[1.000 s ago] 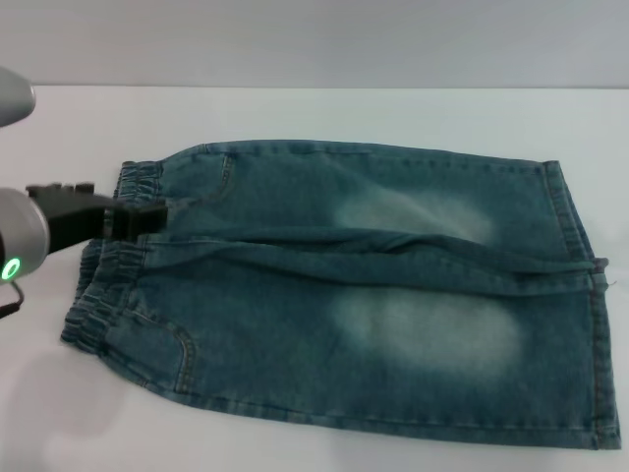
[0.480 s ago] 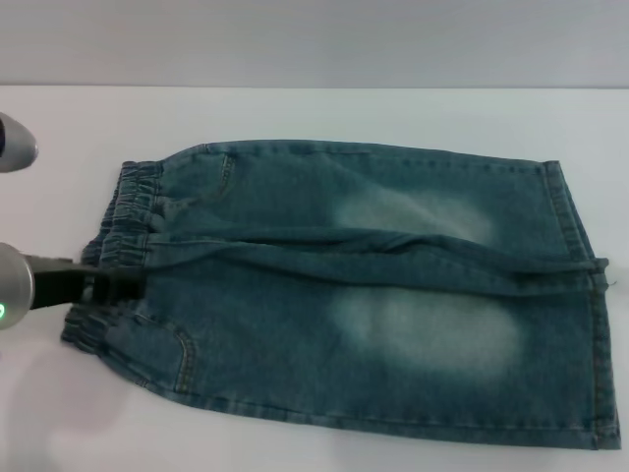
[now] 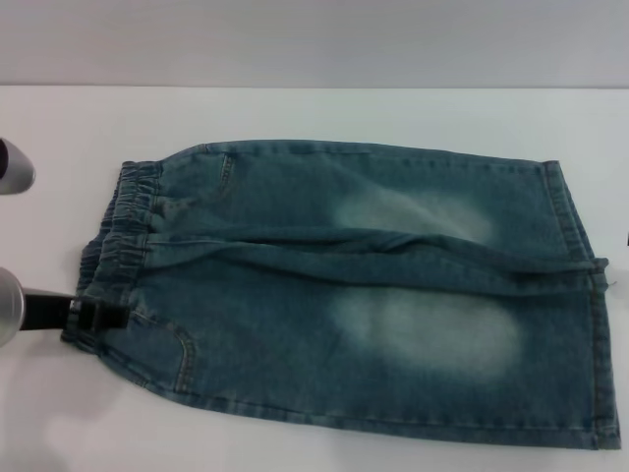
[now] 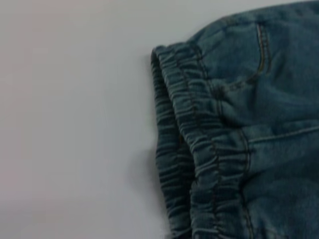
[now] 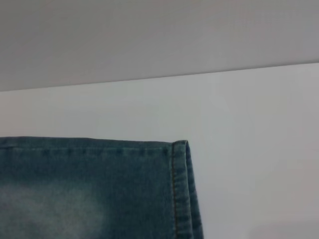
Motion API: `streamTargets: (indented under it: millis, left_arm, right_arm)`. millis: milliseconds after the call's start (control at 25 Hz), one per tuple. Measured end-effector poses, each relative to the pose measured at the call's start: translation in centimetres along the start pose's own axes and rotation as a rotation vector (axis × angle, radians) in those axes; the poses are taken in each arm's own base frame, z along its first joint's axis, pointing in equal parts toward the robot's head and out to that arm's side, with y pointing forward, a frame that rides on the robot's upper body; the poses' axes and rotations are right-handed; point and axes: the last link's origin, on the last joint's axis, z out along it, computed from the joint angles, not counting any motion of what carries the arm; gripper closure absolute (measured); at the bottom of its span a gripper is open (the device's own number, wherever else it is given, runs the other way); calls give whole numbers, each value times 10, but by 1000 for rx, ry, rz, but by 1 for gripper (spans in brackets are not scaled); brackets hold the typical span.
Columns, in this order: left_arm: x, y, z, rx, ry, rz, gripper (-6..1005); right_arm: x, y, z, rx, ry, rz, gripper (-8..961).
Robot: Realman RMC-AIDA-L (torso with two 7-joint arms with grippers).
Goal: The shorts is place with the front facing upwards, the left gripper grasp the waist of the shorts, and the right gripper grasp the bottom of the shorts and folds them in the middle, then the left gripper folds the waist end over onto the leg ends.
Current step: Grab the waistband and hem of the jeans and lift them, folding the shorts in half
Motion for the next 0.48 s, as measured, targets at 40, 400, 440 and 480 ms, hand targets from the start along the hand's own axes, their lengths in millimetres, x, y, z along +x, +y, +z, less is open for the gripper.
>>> streamTargets:
  millis: [40,400,440,480]
  left_arm:
    - [0,0,1,0,-4,-1,165]
    - [0,3,7,-5,-26,7,165]
    - [1,3,8,-6,-28,10,165]
    - [1,4,8,-6,-29,12,165]
  right_arm:
    - [0,1,0,-2,0,-2,254]
    - [0,3,1,-7,2,-10,265]
    - [1,3,1,-6,3,-10,266]
    - [1,3,1,-6,3,-10,267]
